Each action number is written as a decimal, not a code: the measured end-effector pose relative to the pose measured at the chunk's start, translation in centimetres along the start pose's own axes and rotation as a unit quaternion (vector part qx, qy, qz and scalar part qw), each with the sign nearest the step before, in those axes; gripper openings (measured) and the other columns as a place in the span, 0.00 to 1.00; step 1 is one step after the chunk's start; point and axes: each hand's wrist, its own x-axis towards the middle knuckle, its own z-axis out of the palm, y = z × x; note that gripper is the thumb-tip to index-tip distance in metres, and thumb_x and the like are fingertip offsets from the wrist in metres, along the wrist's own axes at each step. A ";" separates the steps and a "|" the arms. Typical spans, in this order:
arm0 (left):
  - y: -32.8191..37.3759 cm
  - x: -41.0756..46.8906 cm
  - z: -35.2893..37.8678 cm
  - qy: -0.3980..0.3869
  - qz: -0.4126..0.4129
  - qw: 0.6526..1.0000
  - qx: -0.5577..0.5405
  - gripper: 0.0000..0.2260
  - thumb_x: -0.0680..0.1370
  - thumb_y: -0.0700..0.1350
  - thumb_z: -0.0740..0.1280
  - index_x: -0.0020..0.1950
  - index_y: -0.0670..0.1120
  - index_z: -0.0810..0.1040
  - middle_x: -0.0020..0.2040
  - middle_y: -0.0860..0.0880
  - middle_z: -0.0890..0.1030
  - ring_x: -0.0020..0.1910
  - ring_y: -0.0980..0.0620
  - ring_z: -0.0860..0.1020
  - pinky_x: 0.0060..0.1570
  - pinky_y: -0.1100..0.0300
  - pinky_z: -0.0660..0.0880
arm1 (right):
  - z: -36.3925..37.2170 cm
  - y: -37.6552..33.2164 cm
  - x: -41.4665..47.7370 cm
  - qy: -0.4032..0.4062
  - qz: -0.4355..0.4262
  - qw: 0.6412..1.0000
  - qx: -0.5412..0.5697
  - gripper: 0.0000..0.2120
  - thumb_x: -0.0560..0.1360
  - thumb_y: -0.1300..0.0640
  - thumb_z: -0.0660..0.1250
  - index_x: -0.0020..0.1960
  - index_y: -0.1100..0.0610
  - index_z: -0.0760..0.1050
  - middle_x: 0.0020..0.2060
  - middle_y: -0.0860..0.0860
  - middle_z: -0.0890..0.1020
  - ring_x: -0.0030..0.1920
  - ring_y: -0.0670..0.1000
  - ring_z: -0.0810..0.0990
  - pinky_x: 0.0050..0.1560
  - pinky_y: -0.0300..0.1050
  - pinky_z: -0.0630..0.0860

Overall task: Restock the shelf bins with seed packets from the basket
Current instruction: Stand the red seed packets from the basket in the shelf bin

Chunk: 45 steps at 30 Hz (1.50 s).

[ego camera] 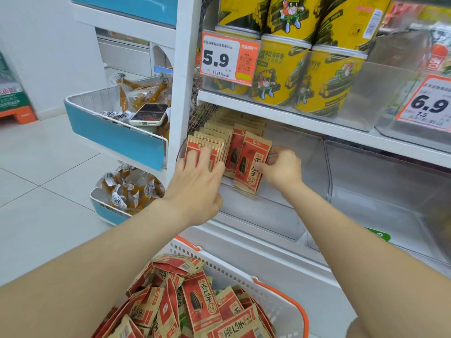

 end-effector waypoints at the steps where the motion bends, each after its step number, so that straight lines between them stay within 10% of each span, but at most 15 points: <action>1: -0.1 0.1 0.2 -0.004 0.002 1.000 -0.003 0.19 0.76 0.54 0.65 0.63 0.48 0.71 0.70 0.40 0.65 0.63 0.38 0.67 0.59 0.44 0.69 | 0.6 0.0 0.6 -0.001 0.002 1.000 0.008 0.15 0.72 0.53 0.81 0.55 0.55 0.82 0.45 0.51 0.86 0.50 0.53 0.83 0.54 0.45 0.79; 17: -1.1 -0.2 1.2 -0.028 0.010 1.000 -0.001 0.16 0.76 0.55 0.65 0.61 0.50 0.72 0.67 0.43 0.65 0.59 0.40 0.67 0.54 0.47 0.72 | 6.3 -1.6 2.0 0.012 0.048 0.992 -0.113 0.38 0.74 0.66 0.74 0.75 0.68 0.56 0.55 0.60 0.80 0.59 0.63 0.81 0.47 0.49 0.73; 23: -1.0 -0.3 0.9 -0.019 0.014 1.000 -0.017 0.17 0.76 0.54 0.65 0.62 0.50 0.71 0.65 0.43 0.65 0.58 0.41 0.67 0.53 0.48 0.72 | 6.2 -1.0 2.3 -0.111 0.061 0.988 -0.087 0.16 0.72 0.51 0.77 0.57 0.56 0.81 0.50 0.53 0.84 0.51 0.56 0.84 0.47 0.46 0.81; 32: -0.6 -0.9 0.1 0.035 0.008 0.998 -0.050 0.14 0.75 0.50 0.66 0.54 0.46 0.67 0.53 0.45 0.67 0.48 0.45 0.66 0.42 0.53 0.67 | 1.5 -3.5 -2.7 -0.025 -0.092 0.961 -0.258 0.06 0.78 0.57 0.64 0.46 0.59 0.72 0.43 0.57 0.76 0.44 0.62 0.75 0.42 0.49 0.71; 38: -1.2 -1.8 0.7 -0.252 0.032 0.963 -0.088 0.11 0.83 0.53 0.62 0.58 0.47 0.72 0.53 0.46 0.76 0.55 0.41 0.78 0.50 0.49 0.78 | -0.9 -5.3 -7.8 -0.042 -0.398 0.884 -0.241 0.05 0.72 0.61 0.62 0.42 0.55 0.77 0.38 0.51 0.81 0.42 0.59 0.79 0.36 0.47 0.68; 45: 1.6 -4.9 3.0 -0.530 0.071 0.845 -0.010 0.23 0.82 0.61 0.62 0.72 0.49 0.76 0.65 0.47 0.78 0.59 0.43 0.79 0.54 0.52 0.76 | 0.7 0.2 -13.0 -0.449 -0.264 0.777 -0.352 0.11 0.71 0.63 0.61 0.41 0.58 0.82 0.37 0.54 0.84 0.39 0.52 0.77 0.40 0.53 0.82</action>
